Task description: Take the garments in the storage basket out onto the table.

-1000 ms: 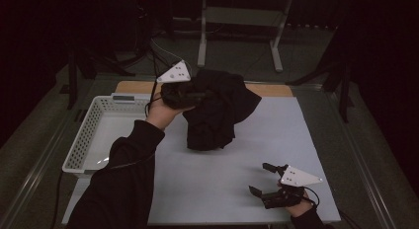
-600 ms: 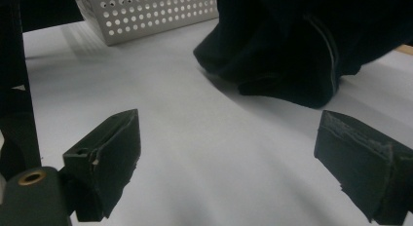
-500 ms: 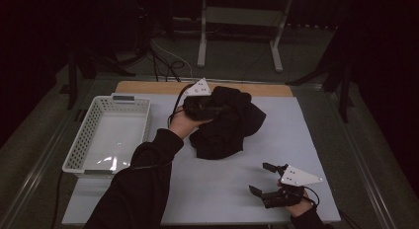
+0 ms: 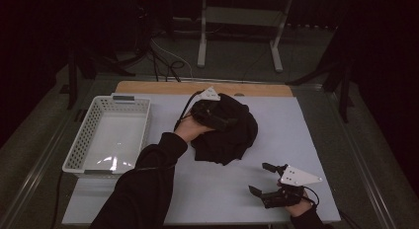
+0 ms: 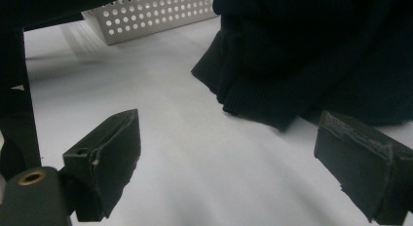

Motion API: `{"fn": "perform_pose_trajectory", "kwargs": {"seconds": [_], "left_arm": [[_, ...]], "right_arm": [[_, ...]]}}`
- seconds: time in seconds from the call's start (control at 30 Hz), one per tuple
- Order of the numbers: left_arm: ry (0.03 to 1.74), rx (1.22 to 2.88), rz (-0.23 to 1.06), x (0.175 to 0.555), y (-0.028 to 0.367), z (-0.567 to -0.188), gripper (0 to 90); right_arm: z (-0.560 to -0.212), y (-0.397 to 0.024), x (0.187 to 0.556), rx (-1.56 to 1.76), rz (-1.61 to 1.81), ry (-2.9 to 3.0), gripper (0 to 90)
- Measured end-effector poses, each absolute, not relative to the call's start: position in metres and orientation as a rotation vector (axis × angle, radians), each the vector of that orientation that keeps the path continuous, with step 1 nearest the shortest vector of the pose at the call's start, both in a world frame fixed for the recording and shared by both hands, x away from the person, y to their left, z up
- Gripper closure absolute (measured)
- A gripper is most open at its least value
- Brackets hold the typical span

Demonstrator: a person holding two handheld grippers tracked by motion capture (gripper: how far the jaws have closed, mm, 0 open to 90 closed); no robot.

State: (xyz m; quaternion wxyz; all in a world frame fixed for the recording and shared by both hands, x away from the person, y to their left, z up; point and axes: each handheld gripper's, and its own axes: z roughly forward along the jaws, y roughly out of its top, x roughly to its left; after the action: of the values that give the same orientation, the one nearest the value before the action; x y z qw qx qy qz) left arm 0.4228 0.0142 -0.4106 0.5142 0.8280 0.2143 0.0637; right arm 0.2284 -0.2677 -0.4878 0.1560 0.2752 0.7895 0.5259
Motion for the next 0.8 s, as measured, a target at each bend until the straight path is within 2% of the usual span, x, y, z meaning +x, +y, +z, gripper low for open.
{"fn": "perform_pose_trajectory", "kwargs": {"seconds": [0.07,0.33,0.8], "left_arm": [[0.523,2.007,0.161,0.421,0.016,-0.406,0.1],[0.512,2.0,0.202,0.406,0.032,-0.394,0.0],[0.499,2.03,0.166,0.377,0.046,-0.39,0.0]], "right_arm": [[-0.488,-0.268,0.228,0.789,1.506,2.259,10.0],[-0.487,-0.266,0.228,0.792,1.502,2.26,10.0],[-0.488,-0.268,0.229,0.802,1.501,2.251,10.1]]}}
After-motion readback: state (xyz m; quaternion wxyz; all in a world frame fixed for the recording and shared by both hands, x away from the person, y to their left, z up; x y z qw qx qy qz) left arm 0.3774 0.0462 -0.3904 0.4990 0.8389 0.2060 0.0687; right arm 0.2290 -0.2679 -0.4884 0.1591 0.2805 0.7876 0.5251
